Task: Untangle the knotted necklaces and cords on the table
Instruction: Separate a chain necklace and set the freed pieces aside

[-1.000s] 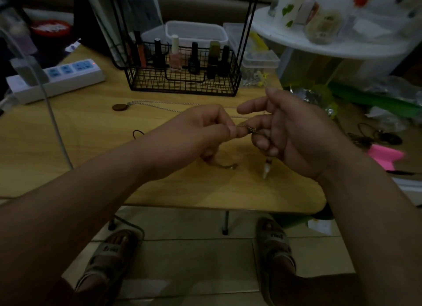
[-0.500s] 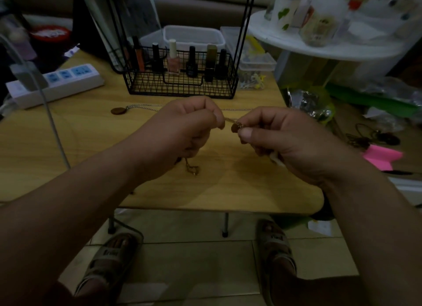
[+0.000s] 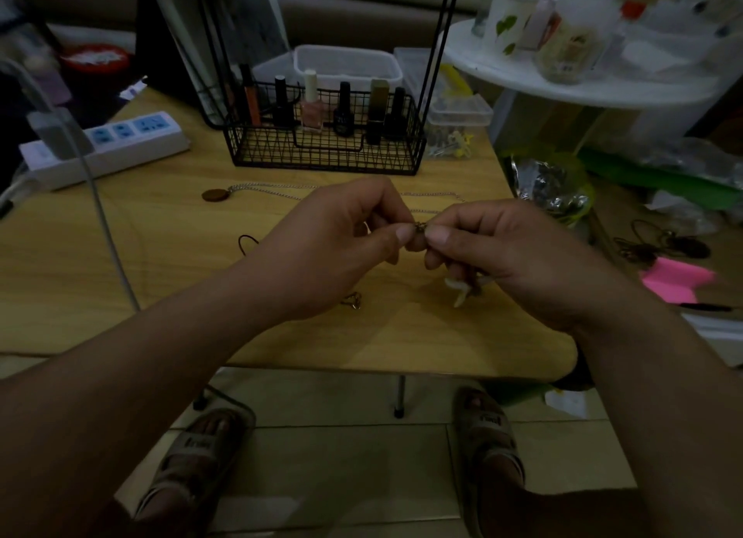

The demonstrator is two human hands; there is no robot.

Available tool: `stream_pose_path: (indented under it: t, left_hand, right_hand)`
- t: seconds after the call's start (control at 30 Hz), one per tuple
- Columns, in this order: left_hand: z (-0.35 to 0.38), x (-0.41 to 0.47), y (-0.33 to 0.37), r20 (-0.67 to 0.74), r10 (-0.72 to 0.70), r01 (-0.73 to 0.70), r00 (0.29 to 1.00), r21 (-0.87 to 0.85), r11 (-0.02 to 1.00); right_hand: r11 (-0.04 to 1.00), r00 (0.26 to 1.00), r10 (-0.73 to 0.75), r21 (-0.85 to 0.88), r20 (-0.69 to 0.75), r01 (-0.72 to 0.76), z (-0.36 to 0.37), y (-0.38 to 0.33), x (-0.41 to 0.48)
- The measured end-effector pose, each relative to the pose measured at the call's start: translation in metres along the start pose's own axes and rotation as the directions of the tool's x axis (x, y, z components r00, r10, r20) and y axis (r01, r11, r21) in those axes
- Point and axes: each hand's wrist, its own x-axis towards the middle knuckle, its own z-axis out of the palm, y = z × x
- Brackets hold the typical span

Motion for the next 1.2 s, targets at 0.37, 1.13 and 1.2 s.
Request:
stream_pose_path:
  t: [0.37,1.13,1.2]
  left_hand:
    - [0.001,0.001,-0.002,0.042,-0.073,0.073,0.996,0.0,0.997]
    - [-0.002,0.0,-0.001,0.035,-0.183,0.186,0.982,-0.082,0.979]
    - [-0.002,0.001,-0.002,0.022,-0.206,0.207,0.978,-0.132,0.969]
  right_hand:
    - [0.986,0.988,-0.106,-0.142,-0.116,0.089,0.01,0.002,-0.001]
    - [0.99,0.974,-0.122,-0.091,-0.189,0.106,0.028,0.01,0.007]
    - [0.989,0.972,-0.126,-0.101,-0.2,0.108,0.028,0.009,0.008]
